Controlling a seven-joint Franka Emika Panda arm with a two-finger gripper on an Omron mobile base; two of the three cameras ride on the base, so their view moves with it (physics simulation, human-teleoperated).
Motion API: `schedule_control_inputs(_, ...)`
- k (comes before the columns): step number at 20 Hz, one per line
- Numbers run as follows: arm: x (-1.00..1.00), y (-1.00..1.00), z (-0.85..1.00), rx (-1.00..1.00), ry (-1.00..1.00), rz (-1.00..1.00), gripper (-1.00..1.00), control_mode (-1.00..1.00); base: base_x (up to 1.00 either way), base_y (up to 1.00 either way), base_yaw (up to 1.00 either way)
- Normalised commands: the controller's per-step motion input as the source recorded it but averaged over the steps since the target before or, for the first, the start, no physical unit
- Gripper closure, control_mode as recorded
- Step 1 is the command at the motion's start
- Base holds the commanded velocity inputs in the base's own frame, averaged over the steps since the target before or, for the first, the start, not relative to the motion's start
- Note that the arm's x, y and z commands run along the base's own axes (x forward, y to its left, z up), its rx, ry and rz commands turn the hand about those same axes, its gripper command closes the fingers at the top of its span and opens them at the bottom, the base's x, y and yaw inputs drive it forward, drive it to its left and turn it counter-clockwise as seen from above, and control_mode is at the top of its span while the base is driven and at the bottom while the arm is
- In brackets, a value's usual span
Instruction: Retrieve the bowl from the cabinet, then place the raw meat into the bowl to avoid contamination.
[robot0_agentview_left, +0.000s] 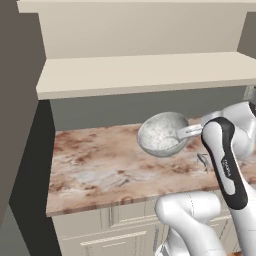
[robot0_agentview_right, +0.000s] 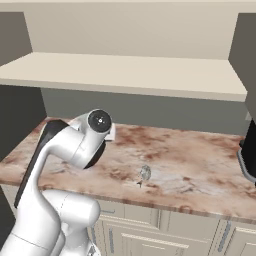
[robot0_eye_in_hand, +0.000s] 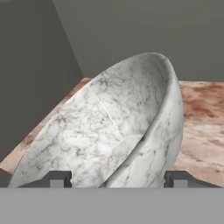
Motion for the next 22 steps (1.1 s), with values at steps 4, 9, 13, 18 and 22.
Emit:
schedule_control_inputs(4, 0.5, -0.15, -0.35, 0.0, 0.0, 0.03, 1.0, -1.0, 0.0, 0.0, 0.0)
schedule_control_inputs(9, 0.5, -0.2, -0.33, 0.0, 0.0, 0.02, 1.0, -1.0, 0.0, 0.0, 0.0)
schedule_control_inputs(13, 0.5, -0.26, -0.32, 0.02, 0.0, 0.01, 1.0, -1.0, 0.0, 0.0, 0.0)
schedule_control_inputs(18, 0.48, -0.28, -0.35, 0.04, 0.01, 0.01, 1.0, -1.0, 0.0, 0.0, 0.0)
schedule_control_inputs(22, 0.42, -0.3, -0.39, 0.06, 0.03, 0.01, 1.0, -1.0, 0.0, 0.0, 0.0)
